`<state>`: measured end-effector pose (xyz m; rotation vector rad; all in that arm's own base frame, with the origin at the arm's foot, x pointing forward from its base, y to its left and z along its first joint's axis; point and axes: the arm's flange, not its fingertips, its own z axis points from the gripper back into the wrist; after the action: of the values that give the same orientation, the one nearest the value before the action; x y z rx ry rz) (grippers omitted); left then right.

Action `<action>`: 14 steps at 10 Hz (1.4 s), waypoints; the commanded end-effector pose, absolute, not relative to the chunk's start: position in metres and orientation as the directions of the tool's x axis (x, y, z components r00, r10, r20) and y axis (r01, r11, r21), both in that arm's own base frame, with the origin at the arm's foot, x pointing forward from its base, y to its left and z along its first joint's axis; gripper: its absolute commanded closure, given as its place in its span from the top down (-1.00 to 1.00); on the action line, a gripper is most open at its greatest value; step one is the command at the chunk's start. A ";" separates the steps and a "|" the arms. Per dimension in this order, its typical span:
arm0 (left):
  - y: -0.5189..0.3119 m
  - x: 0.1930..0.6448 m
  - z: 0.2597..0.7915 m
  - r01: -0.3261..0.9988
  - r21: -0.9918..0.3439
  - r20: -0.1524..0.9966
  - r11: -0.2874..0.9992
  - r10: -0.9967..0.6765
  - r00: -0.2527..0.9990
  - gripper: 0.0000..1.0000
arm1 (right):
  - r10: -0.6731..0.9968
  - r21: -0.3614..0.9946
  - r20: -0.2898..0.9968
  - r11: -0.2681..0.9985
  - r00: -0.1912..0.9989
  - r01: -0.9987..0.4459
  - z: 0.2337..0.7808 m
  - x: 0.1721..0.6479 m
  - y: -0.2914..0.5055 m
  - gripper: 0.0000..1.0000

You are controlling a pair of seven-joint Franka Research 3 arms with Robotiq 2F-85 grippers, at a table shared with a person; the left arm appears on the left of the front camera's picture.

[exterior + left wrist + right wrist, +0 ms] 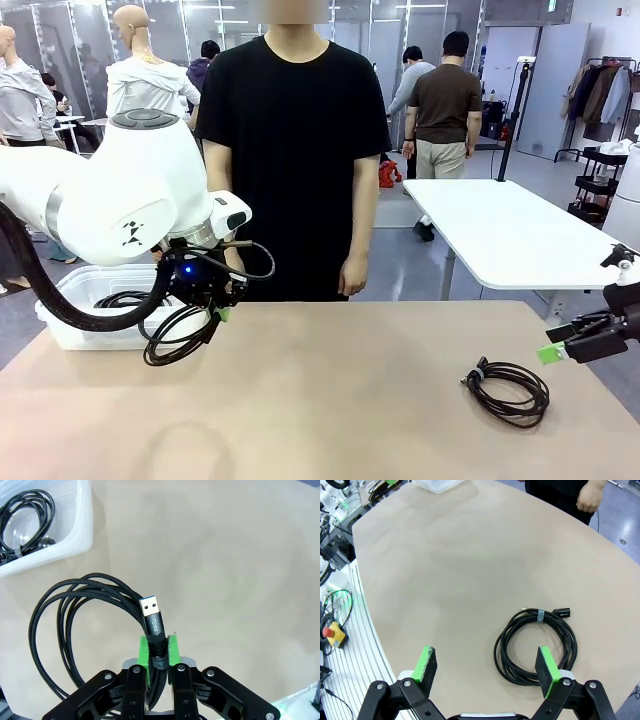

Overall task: Organize and store the cables.
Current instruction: Place the USB Extension Cable into the Organizing box.

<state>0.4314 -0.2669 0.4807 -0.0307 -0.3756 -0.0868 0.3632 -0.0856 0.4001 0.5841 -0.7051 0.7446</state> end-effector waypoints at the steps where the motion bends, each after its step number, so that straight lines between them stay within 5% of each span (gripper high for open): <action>1: -0.245 0.445 0.499 0.117 0.035 0.447 0.993 -0.120 0.887 -0.67 | 0.395 0.221 0.755 0.599 0.524 -0.770 0.400 0.363 -0.086 1.00; 7: -0.134 0.546 0.532 0.012 0.045 0.484 0.999 -0.032 0.874 -0.67 | 0.395 0.221 0.755 0.599 0.524 -0.770 0.400 0.363 -0.086 1.00; 14: -0.079 0.658 0.453 -0.095 0.112 0.331 0.989 0.053 0.942 -0.67 | 0.395 0.221 0.755 0.599 0.524 -0.770 0.400 0.363 -0.086 1.00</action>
<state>0.6475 -0.0755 0.4461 0.0910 -0.3545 0.0728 0.3631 -0.0860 0.4003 0.5828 -0.7054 0.7438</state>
